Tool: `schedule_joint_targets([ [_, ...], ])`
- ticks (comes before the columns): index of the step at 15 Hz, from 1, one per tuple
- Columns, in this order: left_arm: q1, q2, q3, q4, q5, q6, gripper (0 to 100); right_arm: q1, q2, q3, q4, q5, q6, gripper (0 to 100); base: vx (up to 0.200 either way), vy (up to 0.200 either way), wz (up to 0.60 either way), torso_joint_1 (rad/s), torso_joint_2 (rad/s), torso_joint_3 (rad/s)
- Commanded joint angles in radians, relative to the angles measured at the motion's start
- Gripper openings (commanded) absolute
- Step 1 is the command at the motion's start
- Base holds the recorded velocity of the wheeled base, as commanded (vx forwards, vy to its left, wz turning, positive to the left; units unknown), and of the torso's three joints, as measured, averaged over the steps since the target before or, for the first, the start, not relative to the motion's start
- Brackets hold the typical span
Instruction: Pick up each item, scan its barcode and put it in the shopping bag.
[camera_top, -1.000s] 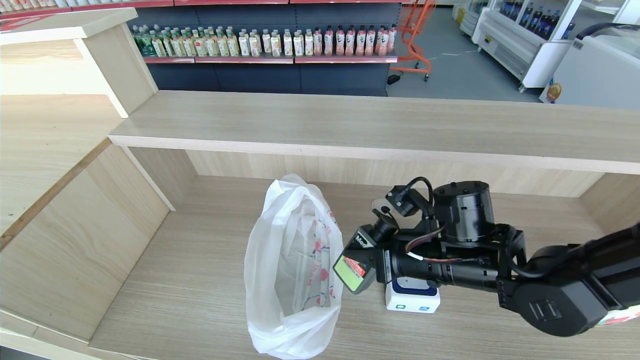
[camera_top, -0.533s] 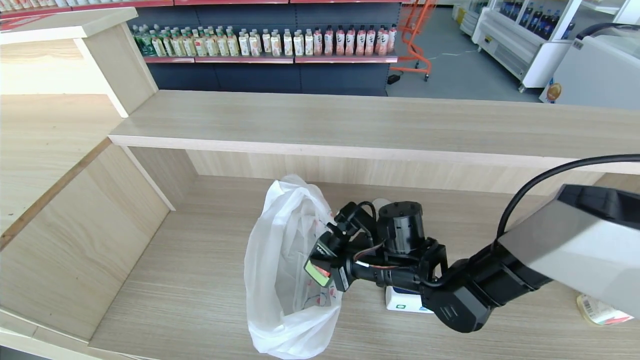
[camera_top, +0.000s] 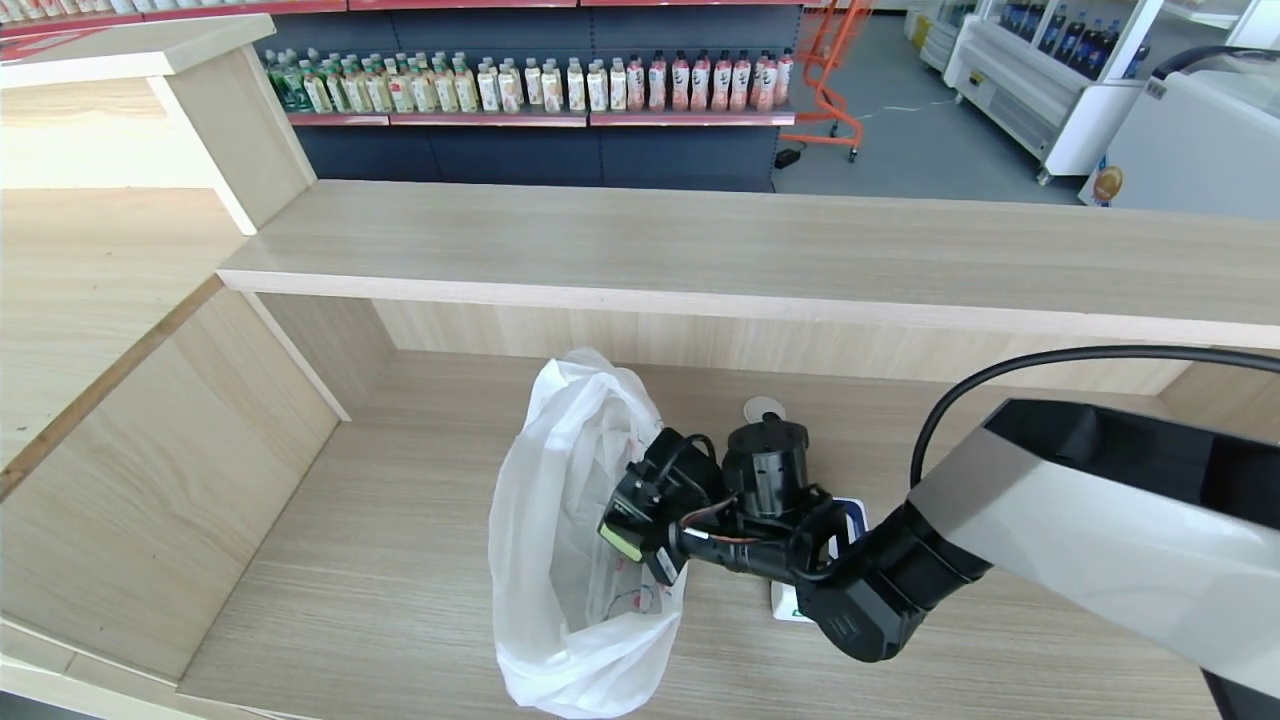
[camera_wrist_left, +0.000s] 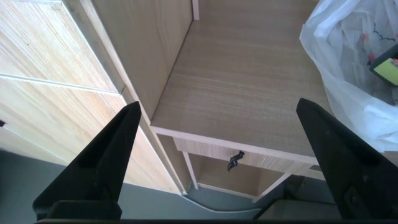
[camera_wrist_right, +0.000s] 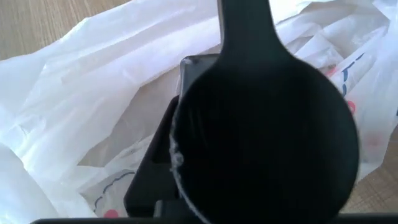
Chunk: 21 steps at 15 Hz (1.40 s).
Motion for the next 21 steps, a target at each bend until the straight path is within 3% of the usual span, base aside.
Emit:
schedule_joint_targets([
  [1,0.000,0.000,0.000,0.000,0.001,-0.001,100,-0.011,0.020,0.000,-0.002,0.001,-0.015,0,0.000,0.000,0.00,0.000,0.00,0.000],
  [2,0.000,0.000,0.000,0.000,0.001,-0.001,100,-0.016,0.022,0.000,-0.003,0.002,-0.015,100,0.000,0.000,0.00,0.000,0.00,0.000],
  [5,0.000,0.000,0.000,0.000,0.001,-0.001,100,-0.021,0.000,0.003,0.000,0.005,0.065,100,0.000,0.000,0.00,0.000,0.00,0.000],
  [7,0.000,0.000,0.000,0.000,0.001,-0.001,100,-0.021,-0.084,0.002,0.013,0.030,0.356,100,0.000,0.000,0.00,0.000,0.00,0.000],
  [8,0.000,0.000,0.000,0.000,0.001,-0.001,100,-0.021,-0.118,0.006,0.024,0.039,0.439,100,0.000,0.000,0.00,0.000,0.00,0.000],
  [9,0.000,0.000,0.000,0.000,0.001,-0.001,100,-0.042,-0.228,0.032,0.105,0.063,0.593,100,0.000,0.000,0.00,0.000,0.00,0.000],
  [11,0.000,0.000,0.000,0.000,0.001,-0.001,100,-0.076,-0.317,0.063,0.173,0.065,0.646,100,0.000,0.000,0.00,0.000,0.00,0.000],
  [12,0.000,0.000,0.000,0.000,0.001,0.001,100,-0.140,-0.497,0.166,0.288,0.076,0.743,100,0.000,0.000,0.00,0.000,0.00,0.000],
  [15,0.000,0.000,0.000,0.000,0.001,0.001,100,-0.200,-0.826,0.347,0.507,0.171,0.717,100,0.000,0.000,0.00,0.000,0.00,0.000],
  [17,0.000,0.000,0.000,0.000,0.001,-0.001,100,-0.235,-0.961,0.393,0.604,0.160,0.685,100,0.000,0.000,0.00,0.000,0.00,0.000],
  [19,0.000,0.000,0.000,0.000,0.001,0.001,100,-0.298,-1.000,0.408,0.705,0.113,0.539,100,0.000,0.000,0.00,0.000,0.00,0.000],
  [20,0.000,0.000,0.000,0.000,0.001,-0.001,100,-0.377,-0.998,0.440,0.730,0.005,0.418,100,0.000,0.000,0.00,0.000,0.00,0.000],
  [21,0.000,0.000,0.000,0.000,0.001,-0.001,100,-0.416,-1.003,0.454,0.710,-0.003,0.421,100,0.000,0.000,0.00,0.000,0.00,0.000],
])
